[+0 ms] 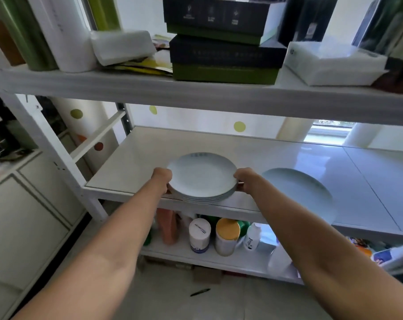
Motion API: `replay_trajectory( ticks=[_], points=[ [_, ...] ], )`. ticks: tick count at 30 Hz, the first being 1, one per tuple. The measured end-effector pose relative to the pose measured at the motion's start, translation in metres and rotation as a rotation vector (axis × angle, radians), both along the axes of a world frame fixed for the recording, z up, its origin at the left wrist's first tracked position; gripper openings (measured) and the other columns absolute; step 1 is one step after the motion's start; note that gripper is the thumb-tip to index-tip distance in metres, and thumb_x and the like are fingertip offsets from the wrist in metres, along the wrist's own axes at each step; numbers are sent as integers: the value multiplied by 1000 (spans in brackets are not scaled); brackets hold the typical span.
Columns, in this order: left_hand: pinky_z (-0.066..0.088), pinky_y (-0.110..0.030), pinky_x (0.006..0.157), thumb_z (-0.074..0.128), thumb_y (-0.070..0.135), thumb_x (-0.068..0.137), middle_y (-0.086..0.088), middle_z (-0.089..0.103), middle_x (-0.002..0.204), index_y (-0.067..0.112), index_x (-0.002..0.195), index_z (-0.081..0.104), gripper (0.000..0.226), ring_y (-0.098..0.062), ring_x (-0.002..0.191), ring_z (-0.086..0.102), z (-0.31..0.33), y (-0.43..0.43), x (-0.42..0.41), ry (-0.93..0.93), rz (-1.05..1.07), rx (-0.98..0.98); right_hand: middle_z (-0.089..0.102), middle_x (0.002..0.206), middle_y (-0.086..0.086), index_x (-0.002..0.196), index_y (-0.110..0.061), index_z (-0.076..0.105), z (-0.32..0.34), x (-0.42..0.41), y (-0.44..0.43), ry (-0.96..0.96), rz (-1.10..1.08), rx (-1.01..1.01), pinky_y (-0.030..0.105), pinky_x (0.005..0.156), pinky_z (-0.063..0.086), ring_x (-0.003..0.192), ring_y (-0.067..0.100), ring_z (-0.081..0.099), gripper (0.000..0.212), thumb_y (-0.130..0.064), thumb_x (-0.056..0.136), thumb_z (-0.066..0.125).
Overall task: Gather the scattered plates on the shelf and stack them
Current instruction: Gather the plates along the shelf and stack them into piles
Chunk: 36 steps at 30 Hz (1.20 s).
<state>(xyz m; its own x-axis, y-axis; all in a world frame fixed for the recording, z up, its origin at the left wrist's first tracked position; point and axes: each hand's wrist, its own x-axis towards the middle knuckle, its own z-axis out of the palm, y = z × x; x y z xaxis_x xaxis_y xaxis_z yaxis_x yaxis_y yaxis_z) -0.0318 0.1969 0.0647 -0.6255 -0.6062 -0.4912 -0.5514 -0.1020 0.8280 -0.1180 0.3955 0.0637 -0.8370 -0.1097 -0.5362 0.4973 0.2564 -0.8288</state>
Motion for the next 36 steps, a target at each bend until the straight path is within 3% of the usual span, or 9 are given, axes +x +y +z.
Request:
replay_trajectory(
  ticks=[3, 7, 12, 15, 17, 23, 28, 32, 36],
  points=[
    [51, -43, 73, 35, 0, 97, -20, 58, 100, -7, 124, 53, 33, -28, 71, 56, 26, 27, -16, 61, -47, 17, 47, 72, 11, 84, -3, 50, 30, -14, 32, 55, -26, -14, 34, 59, 47, 59, 21, 48, 17, 2, 96, 39],
    [52, -35, 47, 39, -3, 94, -14, 55, 74, -9, 122, 54, 32, -26, 59, 55, 49, 76, -37, 117, -165, 29, 49, 76, 10, 103, -8, 49, 59, -29, 89, 131, -100, -3, 33, 55, 47, 61, 21, 50, 9, -6, 96, 44],
    [54, -31, 41, 38, -10, 89, -18, 59, 80, -12, 122, 52, 36, -27, 58, 57, 46, 139, -47, 110, -314, 40, 50, 76, 9, 103, -9, 50, 56, -32, 163, 130, -178, 37, 32, 56, 46, 61, 21, 49, 9, -10, 95, 47],
    [58, -40, 58, 39, -8, 92, -27, 61, 104, -13, 125, 51, 35, -32, 74, 61, 37, 170, -49, 97, -357, 42, 48, 75, 9, 103, -9, 49, 44, -28, 194, 94, -205, 69, 30, 54, 45, 61, 22, 48, 9, -11, 95, 46],
    [54, -43, 71, 38, -8, 93, -27, 60, 105, -14, 124, 51, 34, -34, 83, 59, 33, 185, -48, 77, -382, 38, 49, 76, 9, 104, -7, 49, 37, -25, 208, 58, -212, 89, 30, 54, 45, 63, 22, 48, 11, -12, 94, 46],
    [54, -46, 74, 40, -8, 93, -16, 58, 79, -15, 123, 51, 32, -28, 59, 56, 26, 207, -46, 24, -418, 18, 53, 79, 9, 109, -10, 51, 25, -22, 228, 18, -247, 58, 29, 52, 42, 64, 22, 51, 15, -16, 96, 47],
    [55, -49, 71, 42, -7, 92, -13, 55, 71, -14, 120, 53, 32, -26, 59, 56, 26, 214, -44, 12, -416, -7, 61, 118, 19, 124, -3, 53, 15, -20, 235, 2, -239, 44, 30, 58, 44, 81, 28, 57, 32, -16, 95, 47],
    [53, -44, 65, 39, -9, 91, -13, 55, 71, -14, 119, 53, 32, -26, 59, 55, 25, 218, -42, -6, -411, -17, 61, 124, 19, 116, -7, 55, 17, -18, 235, -5, -241, 33, 33, 62, 47, 92, 26, 56, 24, -18, 96, 47],
    [55, -47, 75, 38, -13, 88, -12, 56, 72, -14, 119, 54, 35, -25, 60, 56, 19, 221, -43, -18, -416, -21, 60, 126, 18, 115, -6, 55, 12, -18, 240, -12, -218, 63, 35, 72, 47, 94, 26, 56, 25, -20, 95, 47]
  ],
)
